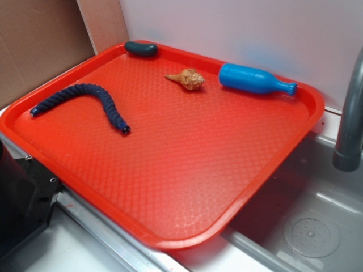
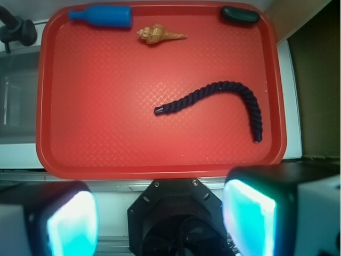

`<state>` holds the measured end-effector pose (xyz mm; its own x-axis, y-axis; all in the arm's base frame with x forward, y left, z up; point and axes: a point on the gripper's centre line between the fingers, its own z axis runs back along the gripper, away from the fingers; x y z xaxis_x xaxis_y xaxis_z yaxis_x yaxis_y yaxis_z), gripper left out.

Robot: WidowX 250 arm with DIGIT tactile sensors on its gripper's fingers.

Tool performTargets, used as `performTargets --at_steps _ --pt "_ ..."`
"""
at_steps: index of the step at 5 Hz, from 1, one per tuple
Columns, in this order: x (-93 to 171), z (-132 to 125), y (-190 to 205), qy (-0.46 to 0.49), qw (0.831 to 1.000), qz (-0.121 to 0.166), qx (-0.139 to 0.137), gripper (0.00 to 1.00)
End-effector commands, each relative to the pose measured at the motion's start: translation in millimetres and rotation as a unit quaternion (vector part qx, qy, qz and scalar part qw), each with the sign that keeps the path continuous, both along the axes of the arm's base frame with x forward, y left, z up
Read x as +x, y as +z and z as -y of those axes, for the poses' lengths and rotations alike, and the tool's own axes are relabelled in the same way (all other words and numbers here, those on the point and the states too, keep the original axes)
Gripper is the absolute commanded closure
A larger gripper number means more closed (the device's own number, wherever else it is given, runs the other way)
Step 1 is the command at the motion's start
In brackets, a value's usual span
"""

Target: Grab the blue rope.

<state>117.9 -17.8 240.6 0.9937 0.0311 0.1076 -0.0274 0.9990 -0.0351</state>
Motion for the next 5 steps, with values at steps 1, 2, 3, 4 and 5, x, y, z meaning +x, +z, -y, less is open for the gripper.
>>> performTargets --at_steps 1,2,3,4,5 --pt "0.0 0.0 0.0 0.0 1.0 0.0 0.0 0.0" --pt "9.3 -9.2 -3.9 0.084 0.996 -0.002 -0.011 0.0" --pt "17.1 -23.5 -10.5 0.194 0.981 0.012 -0.023 0.0" --pt "26.1 -43.2 -25.6 0.314 0.948 0.04 -0.036 0.0" --pt "32.1 -62.5 -43.6 0.429 0.9 0.062 -0.041 0.0"
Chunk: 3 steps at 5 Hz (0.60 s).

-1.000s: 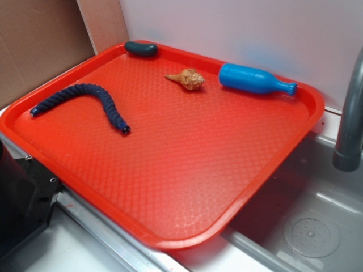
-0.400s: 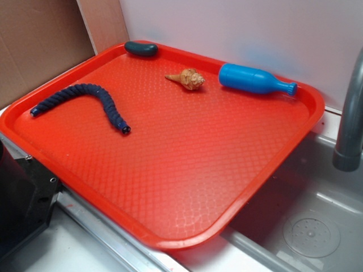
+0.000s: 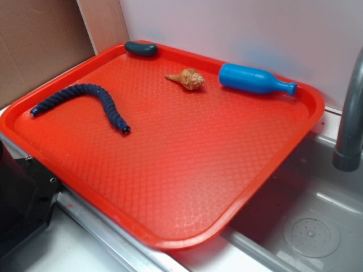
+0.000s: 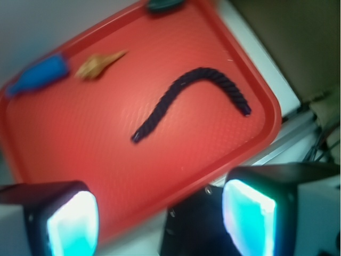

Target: Grab the blue rope.

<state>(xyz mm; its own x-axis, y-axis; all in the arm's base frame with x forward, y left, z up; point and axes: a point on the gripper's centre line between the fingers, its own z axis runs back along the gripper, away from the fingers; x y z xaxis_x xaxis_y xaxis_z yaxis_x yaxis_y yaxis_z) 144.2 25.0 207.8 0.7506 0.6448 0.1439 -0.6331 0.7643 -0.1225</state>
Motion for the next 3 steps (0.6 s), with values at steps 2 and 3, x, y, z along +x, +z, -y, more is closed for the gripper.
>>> performTargets --at_steps 2,3 --pt "30.6 -58.6 -61.8 0.248 0.968 0.025 0.018 0.0" --pt "46.4 -76.8 -87.7 0.295 0.954 0.026 0.033 0.0"
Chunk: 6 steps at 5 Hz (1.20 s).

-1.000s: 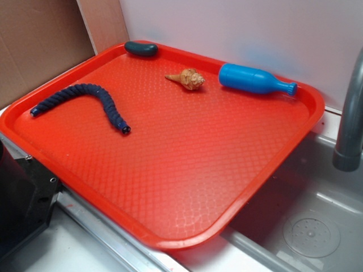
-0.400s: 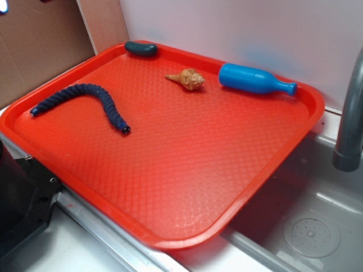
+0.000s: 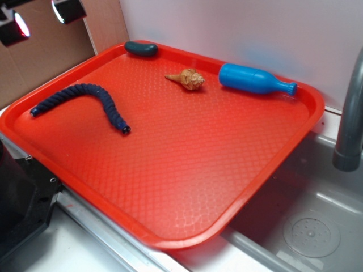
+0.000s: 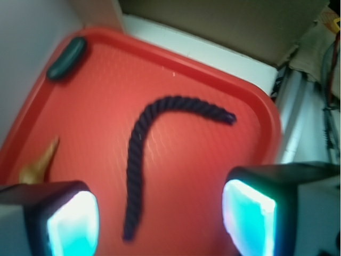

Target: Grab the blue rope.

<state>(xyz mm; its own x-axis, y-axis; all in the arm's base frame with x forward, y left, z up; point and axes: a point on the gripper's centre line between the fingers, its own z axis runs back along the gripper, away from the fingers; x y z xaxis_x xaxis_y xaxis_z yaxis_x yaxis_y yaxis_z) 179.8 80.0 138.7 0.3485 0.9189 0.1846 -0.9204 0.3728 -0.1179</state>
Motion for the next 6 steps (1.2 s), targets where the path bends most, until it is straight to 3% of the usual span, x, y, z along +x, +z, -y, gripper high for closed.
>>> performTargets --at_steps 1,3,4,6 --pt "45.6 -33.3 -70.1 0.061 0.998 -0.006 -0.008 0.0" --pt "65.4 -50.7 -122.7 0.081 0.995 -0.04 0.043 0.0" --pt "59.5 -44.8 -128.6 0.072 0.995 -0.047 0.047 1.0" --pt "58.7 -41.7 -119.5 0.055 0.996 -0.043 0.058 1.0"
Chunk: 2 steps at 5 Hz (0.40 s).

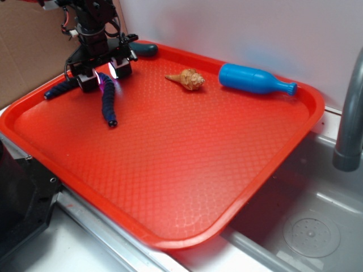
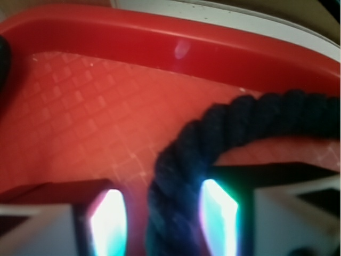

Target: Grab the blue rope.

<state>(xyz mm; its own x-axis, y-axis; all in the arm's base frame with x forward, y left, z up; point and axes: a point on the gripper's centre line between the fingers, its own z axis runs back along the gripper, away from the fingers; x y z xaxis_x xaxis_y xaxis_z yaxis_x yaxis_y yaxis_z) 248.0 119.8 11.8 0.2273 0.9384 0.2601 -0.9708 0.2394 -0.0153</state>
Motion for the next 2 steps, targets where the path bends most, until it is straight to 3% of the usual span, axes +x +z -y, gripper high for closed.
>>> performTargets --at_steps 1,2 --pt "-4.0 9.7 43.6 -0.142 0.989 -0.049 -0.014 1.0" --pt "-10.9 32.7 86.4 -0.266 0.964 -0.013 -0.017 1.0"
